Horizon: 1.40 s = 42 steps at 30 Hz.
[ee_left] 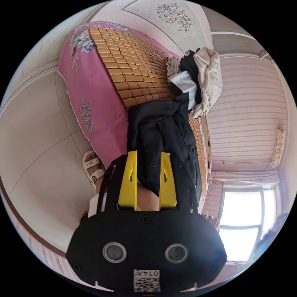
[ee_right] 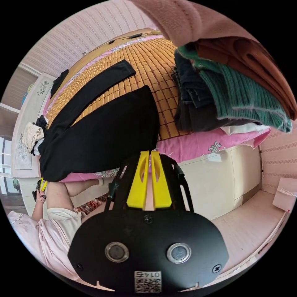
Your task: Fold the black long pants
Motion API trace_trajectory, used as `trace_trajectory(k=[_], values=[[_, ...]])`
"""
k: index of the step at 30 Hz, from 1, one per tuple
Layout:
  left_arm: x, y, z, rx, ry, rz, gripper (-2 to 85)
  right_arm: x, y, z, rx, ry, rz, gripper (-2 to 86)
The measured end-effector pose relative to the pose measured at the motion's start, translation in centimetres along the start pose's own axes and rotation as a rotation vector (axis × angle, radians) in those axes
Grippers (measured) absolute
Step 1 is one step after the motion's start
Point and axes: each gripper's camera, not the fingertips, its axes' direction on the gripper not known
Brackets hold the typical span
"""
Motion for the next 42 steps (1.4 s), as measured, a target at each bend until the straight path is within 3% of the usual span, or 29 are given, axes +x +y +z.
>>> trace_trajectory(k=[3, 7, 15, 21, 27, 30, 33, 35, 42], values=[[-0.6, -0.4, 0.7, -0.032, 0.012, -0.003, 9.6, -1.5, 0.1, -1.2, 0.047, 0.046, 0.000, 0.2], [-0.2, -0.8, 0.2, -0.043, 0.050, 0.067, 0.3, -4.2, -0.4, -2.9, 0.090, 0.138, -0.065, 0.1], [3.9, 0.7, -7.4, 0.053, 0.082, 0.340, -1.0, -13.9, -3.9, -5.6, 0.125, 0.533, -0.420, -0.1], [8.2, 0.6, -10.2, 0.161, 0.095, 0.438, -1.0, -18.4, -10.2, -6.0, 0.152, 0.544, -0.536, -0.1], [17.2, -4.5, -5.7, 0.099, 0.073, 0.577, -0.6, -22.1, -21.2, -4.4, 0.089, 0.618, -0.624, 0.1], [21.8, -7.7, -1.7, 0.078, 0.045, 0.588, 1.4, -22.7, -28.4, -3.3, 0.029, 0.523, -0.548, 0.6], [23.1, -10.1, 2.1, 0.097, 0.012, 0.422, 5.4, -20.8, -33.3, -2.3, 0.023, 0.316, -0.340, 5.0], [23.6, -10.0, 2.8, 0.124, -0.032, 0.383, 6.4, -19.1, -33.8, -1.3, 0.022, 0.198, -0.267, 11.8], [26.4, -4.8, 4.2, 0.023, -0.263, 0.554, 6.0, -11.0, -28.1, 5.5, -0.084, 0.083, -0.170, 15.9]])
